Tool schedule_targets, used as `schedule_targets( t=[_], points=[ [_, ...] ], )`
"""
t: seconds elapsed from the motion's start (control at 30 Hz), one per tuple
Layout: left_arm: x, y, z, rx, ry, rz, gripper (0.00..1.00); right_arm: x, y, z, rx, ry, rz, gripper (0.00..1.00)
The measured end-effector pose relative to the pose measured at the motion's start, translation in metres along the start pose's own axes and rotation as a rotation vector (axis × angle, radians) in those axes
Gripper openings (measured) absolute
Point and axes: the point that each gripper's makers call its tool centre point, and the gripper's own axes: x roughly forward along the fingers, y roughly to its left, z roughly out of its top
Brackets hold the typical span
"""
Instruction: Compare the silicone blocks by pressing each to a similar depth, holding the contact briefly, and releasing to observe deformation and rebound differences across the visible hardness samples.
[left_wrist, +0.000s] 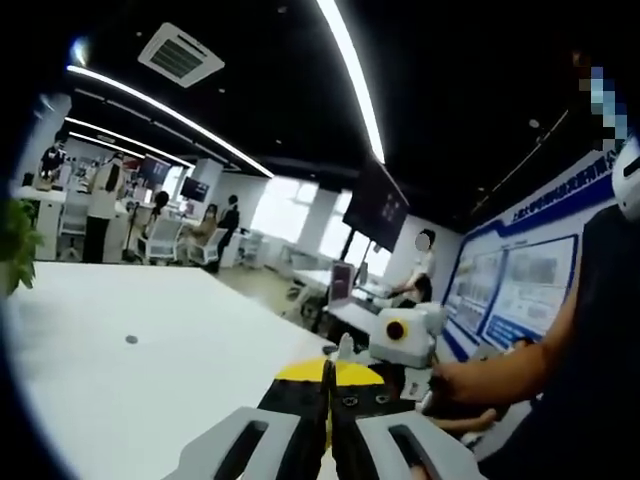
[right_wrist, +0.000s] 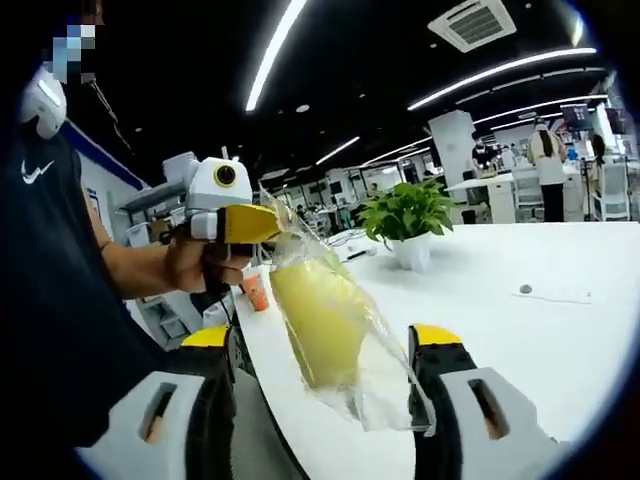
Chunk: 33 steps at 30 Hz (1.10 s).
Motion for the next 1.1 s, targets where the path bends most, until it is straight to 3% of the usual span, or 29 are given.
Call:
schedule_targets(
  t=[0.07, 0.1, 0.4, 0.63, 0.8, 1.1],
  points=[
    [0.002, -0.001, -0.002, -0.010, 0.008, -0.002, 0.00, -0.003, -0.007, 0.003, -0.008, -0.019, -0.046, 0.97],
    [0.002, -0.002, -0.002, -0.010, 0.010, -0.006, 0.00, -0.007, -0.011, -0.001, -0.026, 0.002, -0.065, 0.96],
    [0.004, -0.002, 0.003, -0.032, -0.015, -0.019, 0.00, -0.021, -0.022, 0.001, -0.034, -0.012, -0.130, 0.96],
    [0.006, 0.010, -0.005, -0.080, -0.032, 0.012, 0.00, -0.035, -0.032, -0.008, -0.017, -0.012, -0.191, 0.96],
    [0.008, 0.016, -0.016, -0.110, -0.031, 0.030, 0.00, -0.045, -0.036, -0.014, -0.026, -0.006, -0.229, 0.96],
    [0.013, 0.025, -0.053, -0.166, 0.010, 0.062, 0.00, -0.059, -0.040, -0.037, 0.027, 0.013, -0.276, 0.96]
  ],
)
